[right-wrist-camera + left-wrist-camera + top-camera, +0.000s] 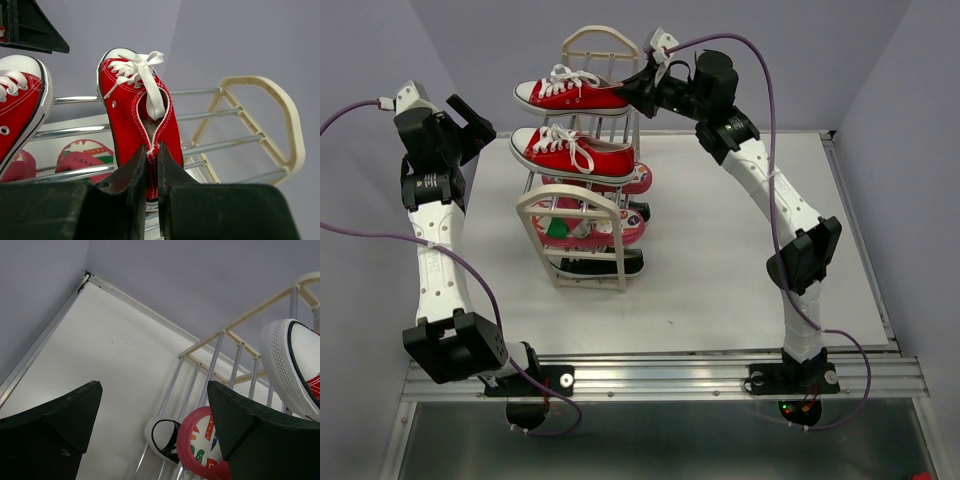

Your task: Place and organize the shoes onto the shoe shelf

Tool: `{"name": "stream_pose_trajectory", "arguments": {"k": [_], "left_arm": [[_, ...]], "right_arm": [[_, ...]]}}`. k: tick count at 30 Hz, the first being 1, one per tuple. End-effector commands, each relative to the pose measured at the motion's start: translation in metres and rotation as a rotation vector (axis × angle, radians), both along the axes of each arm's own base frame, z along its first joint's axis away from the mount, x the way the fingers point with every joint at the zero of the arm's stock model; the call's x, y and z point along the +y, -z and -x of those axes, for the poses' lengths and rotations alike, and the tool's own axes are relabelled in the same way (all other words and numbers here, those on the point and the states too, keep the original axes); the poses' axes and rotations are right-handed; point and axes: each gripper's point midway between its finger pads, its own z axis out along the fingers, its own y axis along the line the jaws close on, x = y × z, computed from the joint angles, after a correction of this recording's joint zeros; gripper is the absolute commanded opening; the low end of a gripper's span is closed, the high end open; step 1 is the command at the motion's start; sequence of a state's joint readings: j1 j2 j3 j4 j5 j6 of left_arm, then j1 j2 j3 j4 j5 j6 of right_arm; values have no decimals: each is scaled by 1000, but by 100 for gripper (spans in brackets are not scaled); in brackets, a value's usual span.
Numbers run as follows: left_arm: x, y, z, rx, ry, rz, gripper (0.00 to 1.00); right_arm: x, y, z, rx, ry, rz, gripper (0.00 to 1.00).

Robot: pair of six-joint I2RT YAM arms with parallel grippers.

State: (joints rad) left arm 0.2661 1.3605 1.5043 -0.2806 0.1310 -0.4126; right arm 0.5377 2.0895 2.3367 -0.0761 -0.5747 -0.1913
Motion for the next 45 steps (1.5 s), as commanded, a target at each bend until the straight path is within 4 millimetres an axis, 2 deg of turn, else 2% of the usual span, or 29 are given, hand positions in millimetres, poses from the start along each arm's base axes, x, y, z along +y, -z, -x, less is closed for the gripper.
{"name": "stream_pose_trajectory", "arguments": {"k": [1, 2, 4, 7, 12, 15, 17, 19, 20, 21, 23, 30, 32, 33, 34, 35, 36, 37, 38, 39, 41, 42, 43, 45], "left_arm": [[-1, -30, 6, -89, 0, -18, 99], [-1, -30, 5, -89, 0, -15, 99], [0, -30, 6, -89, -2, -16, 99], [0, -29, 6, -85, -2, -14, 99], [-1, -28, 5, -78, 0, -7, 99], [-1, -30, 7, -82, -1, -10, 99], [-2, -31, 8, -85, -3, -10, 99], [-1, -31, 9, -86, -6, -9, 99], [-1, -32, 10, -89, -6, -10, 99], [-2, -33, 10, -91, -6, -11, 99], [-1, -34, 10, -93, -8, -8, 99], [-1, -40, 14, -105, -17, -15, 99], [1, -42, 16, -104, -24, -23, 99], [2, -41, 17, -101, -31, -27, 99], [3, -42, 19, -100, -41, -31, 99], [7, -42, 21, -97, -61, -36, 99], [7, -41, 22, -92, -68, -38, 99], [8, -40, 24, -86, -75, -41, 99], [12, -40, 26, -83, -94, -51, 99], [15, -40, 28, -78, -109, -60, 99], [30, -37, 35, -61, -200, -78, 99], [33, -31, 36, -46, -214, -81, 99], [35, -28, 37, -40, -221, -85, 99], [39, -17, 35, -21, -230, -71, 99]], "right_arm": [[-31, -82, 33, -183, 48, -92, 1], [-35, -86, 34, -184, 64, -98, 1], [-38, -78, 31, -166, 88, -87, 1], [-45, -76, 28, -153, 113, -86, 1], [-37, -62, 35, -126, 48, -62, 1], [-34, -50, 31, -103, 44, -50, 7], [-35, -45, 27, -90, 62, -46, 18], [-34, -35, 25, -75, 61, -33, 37], [-36, -38, 27, -79, 63, -34, 38], [-36, -35, 27, -76, 67, -28, 84], [-40, -39, 27, -80, 88, -36, 100], [-64, -68, 30, -81, 207, -82, 100], [-81, -88, 36, -88, 273, -111, 100], [-91, -91, 35, -67, 309, -120, 100], [-104, -94, 33, -65, 347, -123, 100], [-123, -107, 40, -70, 403, -150, 100], [-135, -100, 35, -38, 449, -152, 100], [-158, -98, 29, -17, 505, -166, 100], [-179, -103, 31, -13, 563, -187, 100], [-194, -81, 20, 39, 623, -170, 100], [-251, -63, 2, 110, 805, -194, 100], [-270, -32, -7, 209, 867, -203, 100], [-313, -15, -16, 270, 949, -235, 100], [-357, 13, -17, 378, 1039, -318, 100]]}}
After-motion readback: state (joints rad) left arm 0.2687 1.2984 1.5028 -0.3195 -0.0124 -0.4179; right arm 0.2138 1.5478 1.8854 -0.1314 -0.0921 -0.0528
